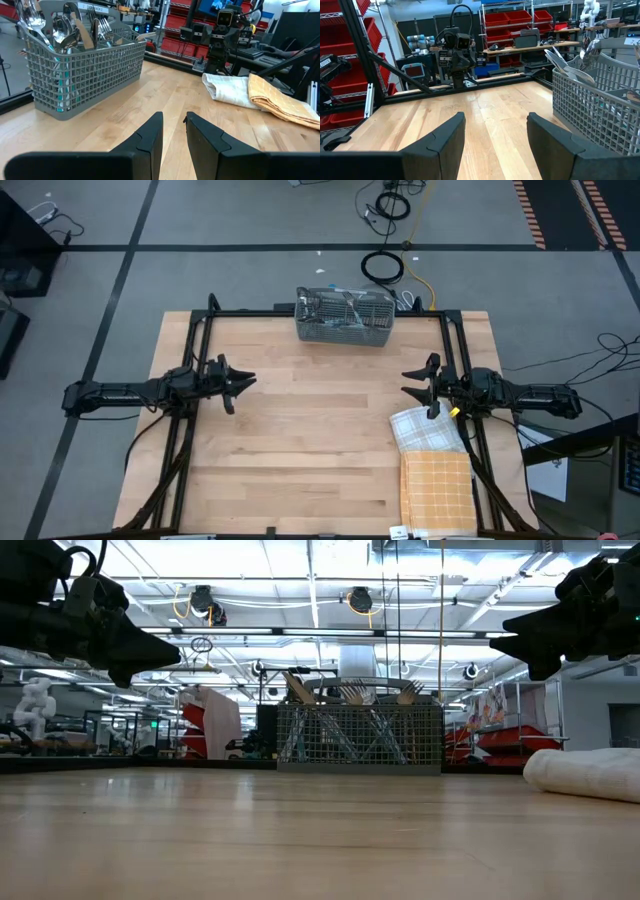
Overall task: Sort silverware
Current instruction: Return to Home Position
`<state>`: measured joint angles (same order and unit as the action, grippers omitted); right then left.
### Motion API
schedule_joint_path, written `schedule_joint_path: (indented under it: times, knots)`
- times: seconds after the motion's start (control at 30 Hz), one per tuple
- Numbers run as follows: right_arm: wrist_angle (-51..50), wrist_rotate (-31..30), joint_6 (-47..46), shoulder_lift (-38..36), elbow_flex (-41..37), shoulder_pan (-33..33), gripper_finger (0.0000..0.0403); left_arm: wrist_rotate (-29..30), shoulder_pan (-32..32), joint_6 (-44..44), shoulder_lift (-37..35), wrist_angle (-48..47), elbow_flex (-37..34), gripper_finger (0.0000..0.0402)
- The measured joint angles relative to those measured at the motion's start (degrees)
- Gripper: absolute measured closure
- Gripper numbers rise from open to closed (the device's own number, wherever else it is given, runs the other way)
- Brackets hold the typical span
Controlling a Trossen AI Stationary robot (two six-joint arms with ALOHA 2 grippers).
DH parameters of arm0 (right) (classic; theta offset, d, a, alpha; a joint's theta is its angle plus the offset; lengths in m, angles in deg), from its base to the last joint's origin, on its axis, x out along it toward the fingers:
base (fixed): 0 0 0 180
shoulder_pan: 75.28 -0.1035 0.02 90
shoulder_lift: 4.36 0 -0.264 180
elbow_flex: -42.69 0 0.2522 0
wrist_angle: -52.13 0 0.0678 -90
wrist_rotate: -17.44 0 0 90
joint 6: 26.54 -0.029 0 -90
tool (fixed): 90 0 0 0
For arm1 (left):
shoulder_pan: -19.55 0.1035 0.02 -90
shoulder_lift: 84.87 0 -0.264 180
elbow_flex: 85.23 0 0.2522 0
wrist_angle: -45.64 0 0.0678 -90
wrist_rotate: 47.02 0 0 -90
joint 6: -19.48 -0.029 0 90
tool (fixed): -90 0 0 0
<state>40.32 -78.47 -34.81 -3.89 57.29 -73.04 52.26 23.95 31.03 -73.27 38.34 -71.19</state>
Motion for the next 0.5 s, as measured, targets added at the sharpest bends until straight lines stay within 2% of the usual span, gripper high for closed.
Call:
schedule_joint_path:
  times: [0.5]
  knots:
    - [0.20, 0.02, 0.00, 0.48, 0.00, 0.04, 0.0204, 0.00, 0.00, 0.01, 0.02, 0.04, 0.00, 0.0313]
